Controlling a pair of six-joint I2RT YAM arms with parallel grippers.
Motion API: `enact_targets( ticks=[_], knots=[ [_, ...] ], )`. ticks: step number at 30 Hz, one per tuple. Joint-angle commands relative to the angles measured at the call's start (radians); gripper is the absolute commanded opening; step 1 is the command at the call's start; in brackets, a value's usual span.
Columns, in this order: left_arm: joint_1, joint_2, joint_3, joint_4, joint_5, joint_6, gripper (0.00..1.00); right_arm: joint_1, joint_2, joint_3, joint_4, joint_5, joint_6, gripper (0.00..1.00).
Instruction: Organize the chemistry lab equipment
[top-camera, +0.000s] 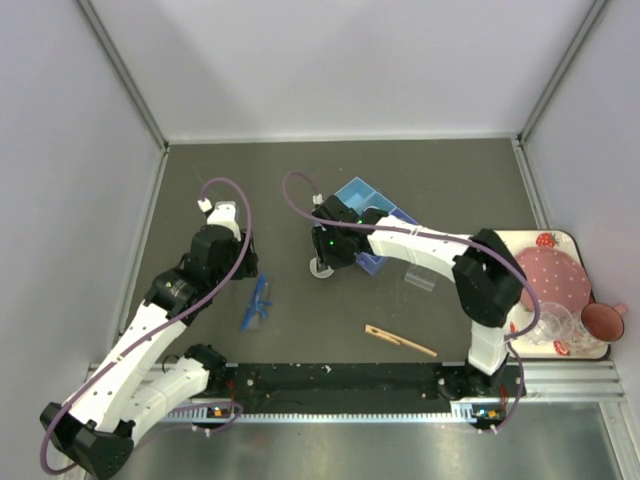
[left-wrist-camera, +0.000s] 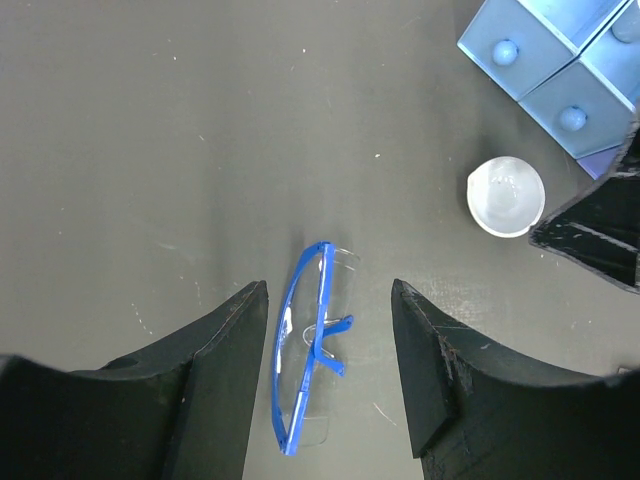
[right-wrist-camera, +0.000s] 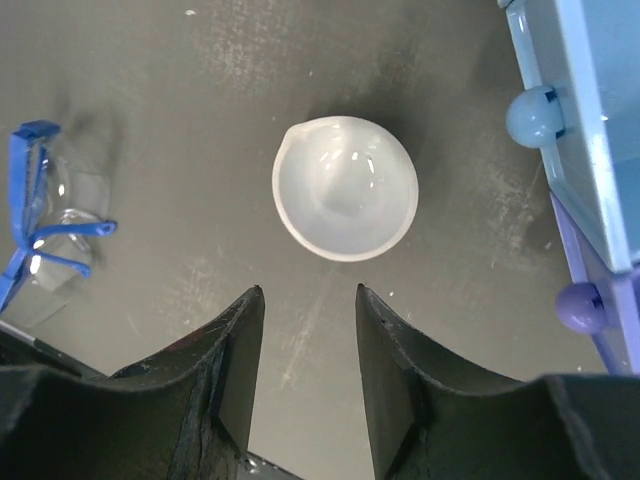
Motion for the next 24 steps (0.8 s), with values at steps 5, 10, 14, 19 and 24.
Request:
enact_targets(
  ticks=[5, 10, 14, 19, 24],
  knots=[
    [0.006, -0.021, -0.009, 0.047, 0.010, 0.011, 0.58, -0.005, 0.067, 0.038, 0.050, 0.027, 0.029, 0.43],
    [0.006, -0.021, -0.007, 0.049, 0.016, 0.011, 0.58, -0.029, 0.048, 0.010, 0.048, 0.047, 0.029, 0.44],
    [0.006, -0.017, -0.007, 0.050, 0.021, 0.011, 0.58, -0.043, 0.060, 0.007, 0.050, 0.050, 0.031, 0.44],
    [0.006, -0.021, -0.009, 0.050, 0.019, 0.013, 0.58, -0.060, 0.079, 0.007, 0.052, 0.062, 0.032, 0.44],
    [0.006, -0.021, -0.009, 0.049, 0.018, 0.014, 0.58, -0.074, 0.100, 0.009, 0.059, 0.058, 0.032, 0.44]
  ],
)
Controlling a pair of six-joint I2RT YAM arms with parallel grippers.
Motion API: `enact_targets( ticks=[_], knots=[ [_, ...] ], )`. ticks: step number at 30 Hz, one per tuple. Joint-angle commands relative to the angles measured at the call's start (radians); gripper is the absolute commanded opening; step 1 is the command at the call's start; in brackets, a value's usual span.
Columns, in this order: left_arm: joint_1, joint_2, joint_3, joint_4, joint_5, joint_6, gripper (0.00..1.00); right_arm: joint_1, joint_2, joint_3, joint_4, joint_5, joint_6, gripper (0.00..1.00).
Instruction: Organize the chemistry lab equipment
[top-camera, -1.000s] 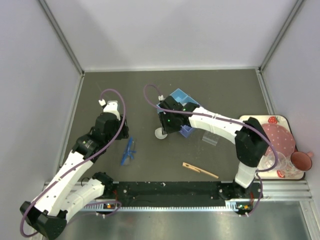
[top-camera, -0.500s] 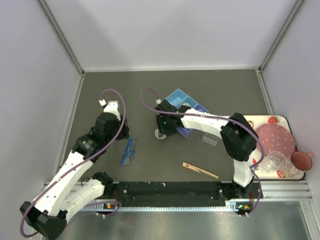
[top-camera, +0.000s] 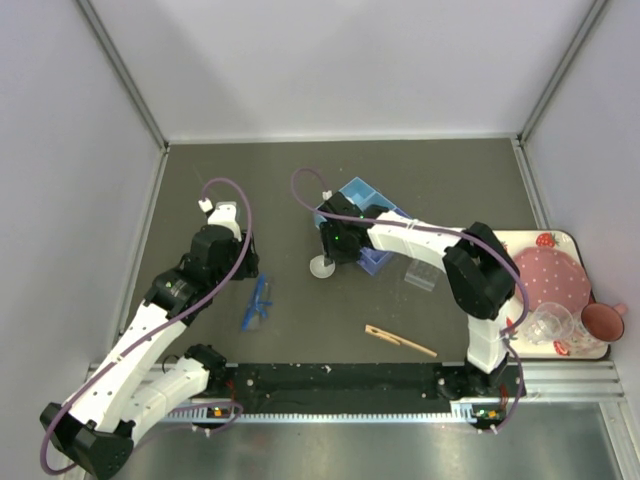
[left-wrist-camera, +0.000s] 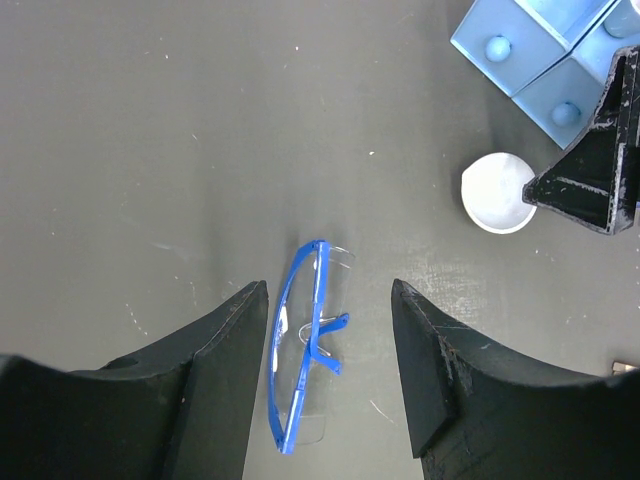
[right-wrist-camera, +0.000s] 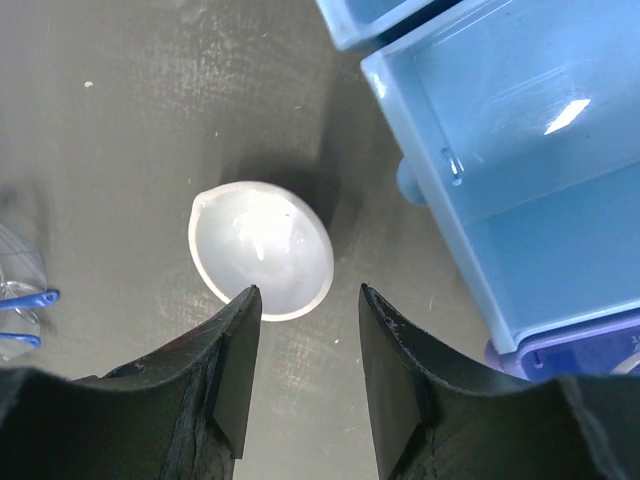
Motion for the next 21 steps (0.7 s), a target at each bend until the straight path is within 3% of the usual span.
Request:
enact_targets(
  ticks=[1, 9, 12, 15, 17, 21],
  knots=[
    [0.006, -0.022, -0.009, 0.050, 0.000, 0.013, 0.58, -0.015, 0.031, 0.013, 0.034, 0.014, 0.013, 0.44],
    [0.006, -0.017, -0.009, 0.048, 0.000, 0.015, 0.58, -0.021, 0.091, 0.039, 0.046, 0.002, 0.017, 0.43],
    [0.006, -0.017, -0.009, 0.048, -0.002, 0.016, 0.58, -0.024, 0.103, 0.046, 0.050, 0.000, 0.017, 0.31],
    [0.006, -0.017, -0.009, 0.048, -0.002, 0.016, 0.58, -0.024, 0.109, 0.051, 0.050, 0.002, 0.016, 0.05],
    [0.006, -0.017, -0.009, 0.048, -0.003, 0.016, 0.58, -0.024, 0.114, 0.051, 0.049, 0.003, 0.019, 0.00],
    [0.006, -0.019, -0.009, 0.048, -0.003, 0.016, 0.58, -0.024, 0.102, 0.051, 0.047, 0.000, 0.014, 0.00]
  ],
)
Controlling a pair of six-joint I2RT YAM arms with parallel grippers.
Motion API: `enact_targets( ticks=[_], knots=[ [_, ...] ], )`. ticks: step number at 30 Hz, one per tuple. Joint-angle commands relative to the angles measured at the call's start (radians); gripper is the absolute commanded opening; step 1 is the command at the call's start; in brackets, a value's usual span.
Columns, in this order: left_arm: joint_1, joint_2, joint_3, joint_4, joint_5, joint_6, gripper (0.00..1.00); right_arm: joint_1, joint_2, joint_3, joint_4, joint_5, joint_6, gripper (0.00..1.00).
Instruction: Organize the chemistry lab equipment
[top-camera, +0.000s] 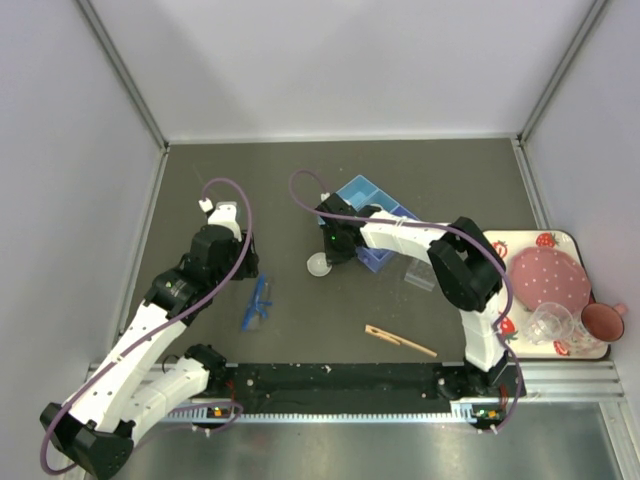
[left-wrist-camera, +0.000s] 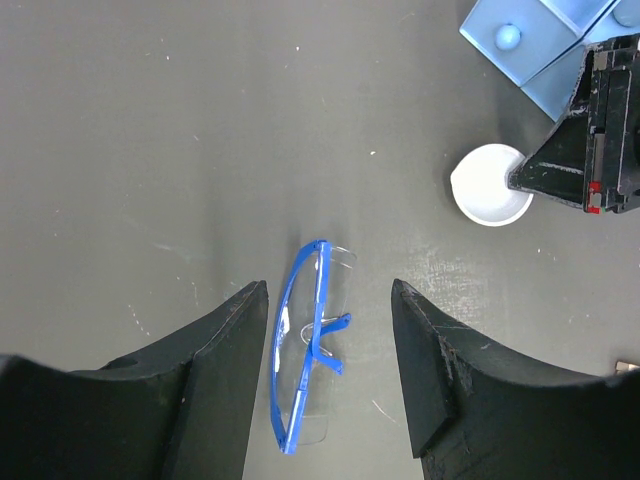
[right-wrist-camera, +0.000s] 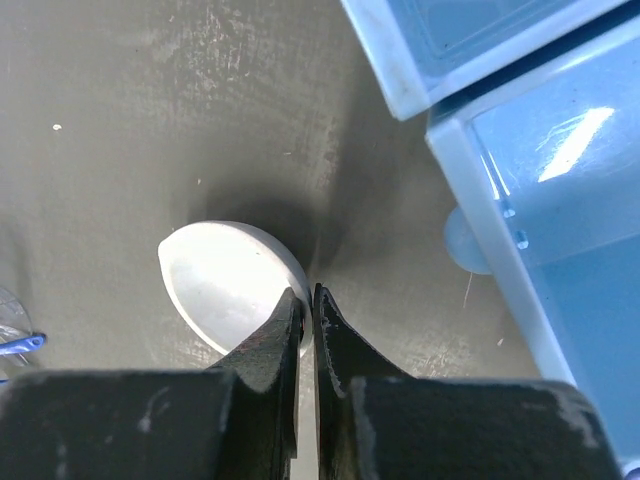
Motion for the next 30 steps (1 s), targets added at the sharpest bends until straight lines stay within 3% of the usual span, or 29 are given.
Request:
enact_targets(
  ticks=[1, 11, 16, 24, 30],
  knots=[
    [0.005, -0.017, -0.009, 0.048, -0.003, 0.009, 0.58, -0.004, -0.004, 0.018, 0.005, 0.018, -0.007, 0.00],
    [0.005, -0.019, -0.007, 0.048, 0.001, 0.008, 0.58, -0.013, -0.223, 0.129, -0.135, 0.099, -0.100, 0.00],
    [0.005, -0.019, -0.009, 0.050, 0.003, 0.008, 0.58, -0.094, -0.337, 0.141, -0.178, 0.126, -0.148, 0.00],
    [0.005, -0.023, -0.010, 0.048, 0.009, 0.008, 0.58, -0.239, -0.340, 0.133, -0.210, 0.183, -0.249, 0.00],
    [0.005, -0.023, -0.009, 0.051, 0.009, 0.009, 0.58, -0.279, -0.228, 0.181, -0.212, 0.174, -0.330, 0.00]
  ],
)
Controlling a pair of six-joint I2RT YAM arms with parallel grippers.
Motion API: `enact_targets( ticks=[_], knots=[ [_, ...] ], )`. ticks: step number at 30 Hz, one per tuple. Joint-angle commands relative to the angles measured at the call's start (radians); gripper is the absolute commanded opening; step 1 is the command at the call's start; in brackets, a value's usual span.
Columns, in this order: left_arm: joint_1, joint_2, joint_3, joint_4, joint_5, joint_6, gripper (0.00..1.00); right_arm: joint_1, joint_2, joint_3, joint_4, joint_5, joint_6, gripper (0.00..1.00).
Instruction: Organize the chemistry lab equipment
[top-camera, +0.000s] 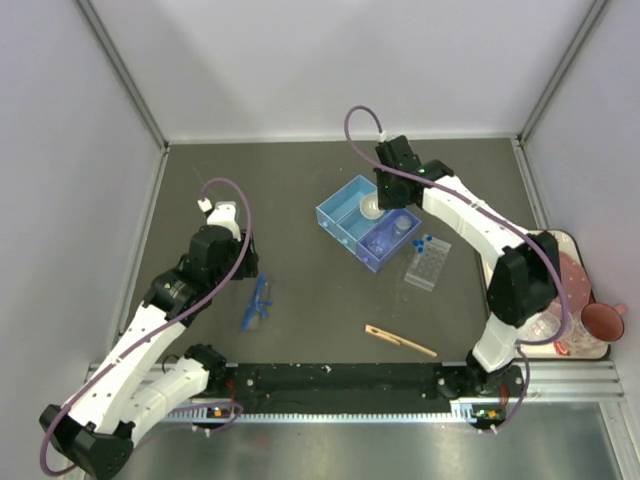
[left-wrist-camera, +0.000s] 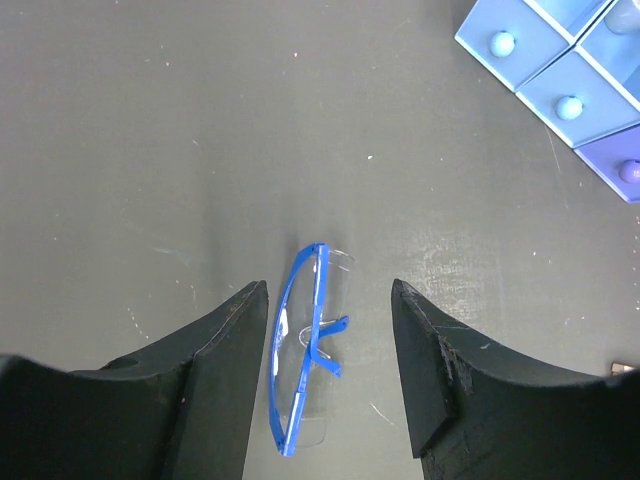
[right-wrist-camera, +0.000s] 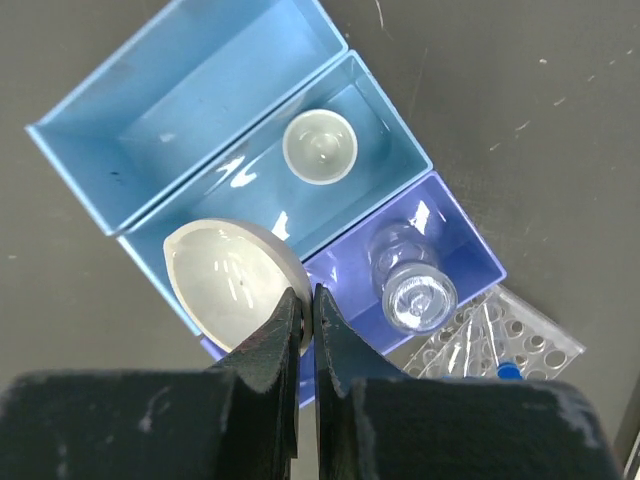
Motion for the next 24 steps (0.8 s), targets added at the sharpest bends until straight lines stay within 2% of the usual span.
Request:
enact_targets(
  ticks=[1, 10, 24],
  knots=[
    [0.007, -0.017, -0.010, 0.044, 0.008, 0.010, 0.58, -0.015, 0.086, 0.067, -0.010, -0.004, -0.080, 0.00],
    [0.005, -0.022, -0.010, 0.043, 0.003, 0.009, 0.58, -0.017, 0.246, 0.128, -0.009, -0.058, -0.120, 0.00],
    [0.007, -0.011, -0.008, 0.043, 0.000, 0.009, 0.58, -0.006, 0.372, 0.187, -0.010, -0.179, -0.195, 0.00]
  ],
)
